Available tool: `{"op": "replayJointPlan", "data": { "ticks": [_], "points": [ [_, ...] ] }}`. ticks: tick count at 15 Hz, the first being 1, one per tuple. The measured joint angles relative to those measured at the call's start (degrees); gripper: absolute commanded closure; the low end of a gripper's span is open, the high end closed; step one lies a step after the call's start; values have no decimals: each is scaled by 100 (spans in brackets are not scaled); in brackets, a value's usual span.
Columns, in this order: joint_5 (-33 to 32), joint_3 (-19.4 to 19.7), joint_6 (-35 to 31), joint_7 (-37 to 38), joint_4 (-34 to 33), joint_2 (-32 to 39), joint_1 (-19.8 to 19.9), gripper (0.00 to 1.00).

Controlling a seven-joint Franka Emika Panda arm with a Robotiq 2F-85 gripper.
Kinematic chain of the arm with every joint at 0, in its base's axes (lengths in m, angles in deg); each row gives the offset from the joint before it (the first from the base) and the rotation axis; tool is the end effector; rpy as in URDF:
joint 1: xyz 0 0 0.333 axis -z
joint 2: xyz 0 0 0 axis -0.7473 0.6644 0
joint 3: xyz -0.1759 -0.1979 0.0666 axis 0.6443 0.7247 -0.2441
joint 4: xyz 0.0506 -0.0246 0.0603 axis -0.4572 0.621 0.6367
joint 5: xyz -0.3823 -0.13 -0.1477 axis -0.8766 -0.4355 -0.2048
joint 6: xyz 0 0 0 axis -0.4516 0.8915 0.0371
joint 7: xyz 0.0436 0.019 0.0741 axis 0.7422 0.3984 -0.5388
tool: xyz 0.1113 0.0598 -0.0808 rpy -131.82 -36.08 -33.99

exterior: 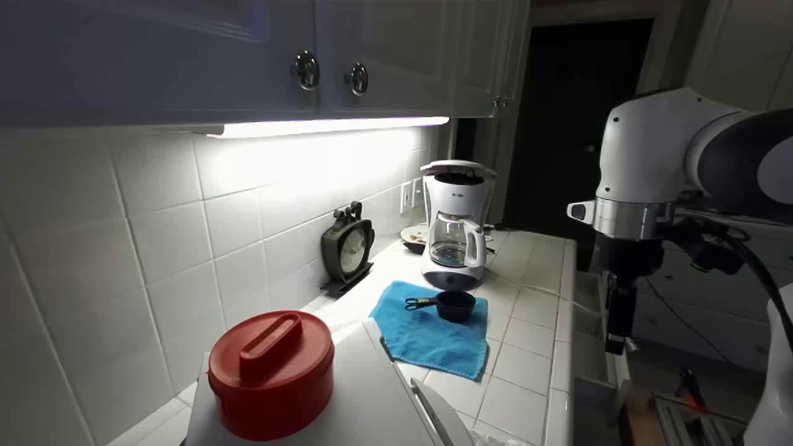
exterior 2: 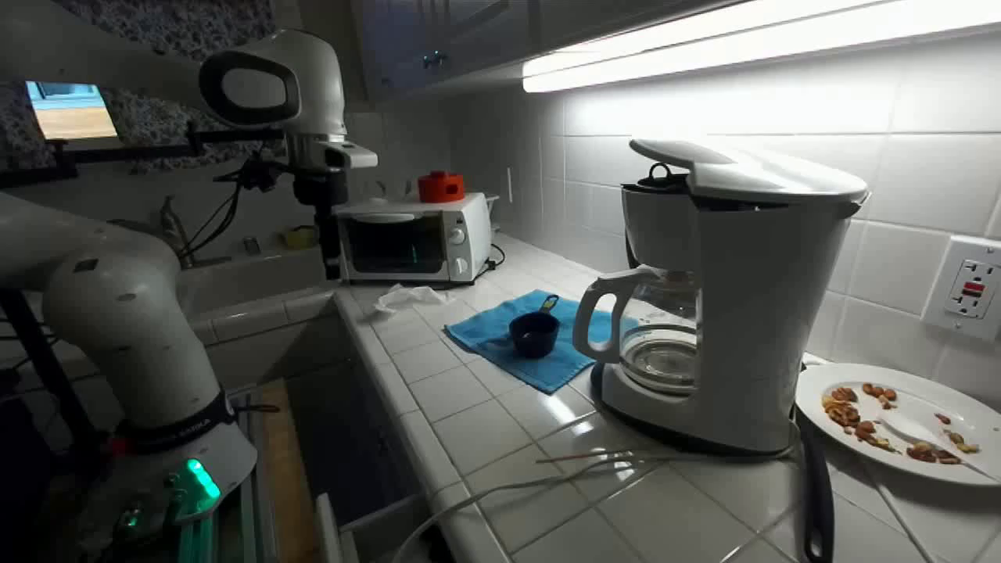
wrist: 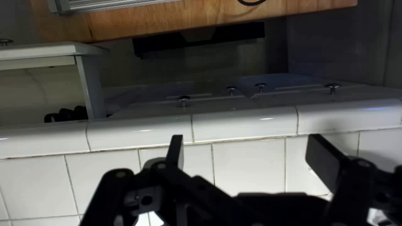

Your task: Remove the black pot from the other black pot and put it on the blue towel

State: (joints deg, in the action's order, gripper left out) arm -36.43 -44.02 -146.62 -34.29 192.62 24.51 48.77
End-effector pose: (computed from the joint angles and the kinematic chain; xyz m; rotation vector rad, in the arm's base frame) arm 0.3393 0.0142 0.3626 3.1151 -0.2177 -0.1420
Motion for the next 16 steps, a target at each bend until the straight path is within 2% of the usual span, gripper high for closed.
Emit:
{"op": "replayJointPlan", "data": {
  "ticks": [6, 9, 12, 16],
  "points": [
    [0, 0, 0, 0, 0, 3, 1, 0],
    [-43, 16, -169, 480, -3, 159, 325, 0],
    [-35, 256, -762, 597, -3, 527, 765, 0],
    [24, 704, -1878, 354, -50, 1225, 833, 0]
  ]
}}
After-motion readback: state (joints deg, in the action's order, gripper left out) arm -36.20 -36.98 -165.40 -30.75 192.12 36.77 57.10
